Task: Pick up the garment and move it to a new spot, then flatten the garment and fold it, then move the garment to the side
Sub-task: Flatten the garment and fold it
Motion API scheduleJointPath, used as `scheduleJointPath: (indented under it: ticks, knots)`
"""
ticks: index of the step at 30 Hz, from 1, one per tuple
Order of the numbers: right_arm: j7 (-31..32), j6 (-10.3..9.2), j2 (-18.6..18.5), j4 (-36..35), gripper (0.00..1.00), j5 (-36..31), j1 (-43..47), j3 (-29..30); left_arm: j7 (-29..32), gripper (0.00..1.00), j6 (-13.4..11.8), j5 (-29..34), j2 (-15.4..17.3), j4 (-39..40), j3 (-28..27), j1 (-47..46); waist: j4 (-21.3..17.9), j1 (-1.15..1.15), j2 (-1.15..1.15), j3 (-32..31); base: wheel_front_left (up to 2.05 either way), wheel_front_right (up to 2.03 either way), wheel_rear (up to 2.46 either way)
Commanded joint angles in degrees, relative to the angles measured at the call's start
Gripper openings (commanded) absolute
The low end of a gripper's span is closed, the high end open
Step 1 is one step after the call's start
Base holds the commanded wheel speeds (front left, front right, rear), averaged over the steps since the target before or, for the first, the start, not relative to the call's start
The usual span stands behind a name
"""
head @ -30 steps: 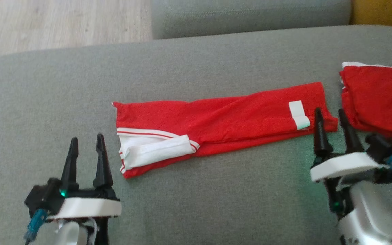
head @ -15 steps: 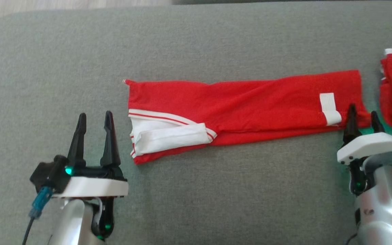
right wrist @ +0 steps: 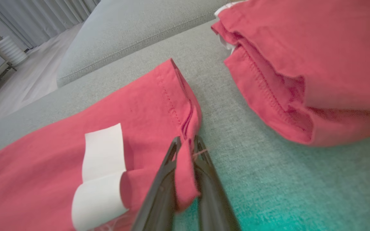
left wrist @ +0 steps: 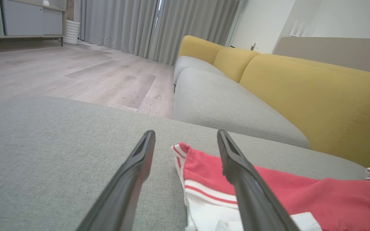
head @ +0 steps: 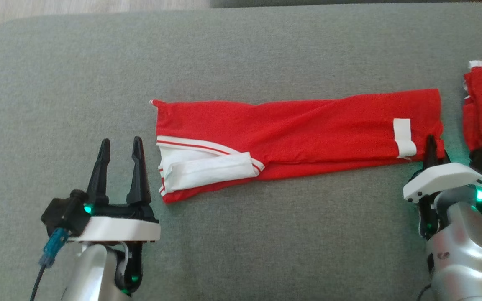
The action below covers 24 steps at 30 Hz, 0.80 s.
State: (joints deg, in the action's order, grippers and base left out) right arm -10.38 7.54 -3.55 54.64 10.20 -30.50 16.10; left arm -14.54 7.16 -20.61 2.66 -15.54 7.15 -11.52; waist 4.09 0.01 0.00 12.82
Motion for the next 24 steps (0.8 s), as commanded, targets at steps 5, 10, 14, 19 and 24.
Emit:
scheduleJointPath:
  ticks: [5,10,14,19,24]
  knots:
    - [-2.2,-0.05,-0.8,-2.3,0.00,0.6,-0.9,-2.7,-0.5,1.00,0.3,0.5,0.2,2.4,-0.3,-0.8,-1.4,-0.01,0.00,-2.7,0.00,0.00,0.00]
    - [-2.8,-0.05,-3.1,-3.9,0.00,1.0,1.1,-1.2,-0.5,1.00,0.3,0.2,0.2,3.8,0.0,0.5,-2.5,-0.01,0.00,-5.3,0.00,0.00,0.00]
    - [-2.9,-0.05,-3.5,-6.3,0.00,1.5,2.4,-0.7,-0.5,1.00,0.3,0.2,0.2,4.7,-0.2,1.6,-3.4,-0.01,0.00,-7.2,0.00,0.00,0.00]
    - [-2.1,-0.05,-2.5,-9.7,0.00,2.6,3.1,-3.1,-0.5,1.00,0.3,0.2,0.2,5.1,-0.7,2.7,-3.8,-0.01,0.00,-8.8,0.00,0.00,0.00]
    - [-0.4,-0.05,-1.0,-15.2,0.00,4.7,4.2,-7.9,-0.5,1.00,0.2,0.1,0.2,5.4,-0.7,3.5,-2.3,-0.01,0.00,-10.2,0.00,0.00,0.00]
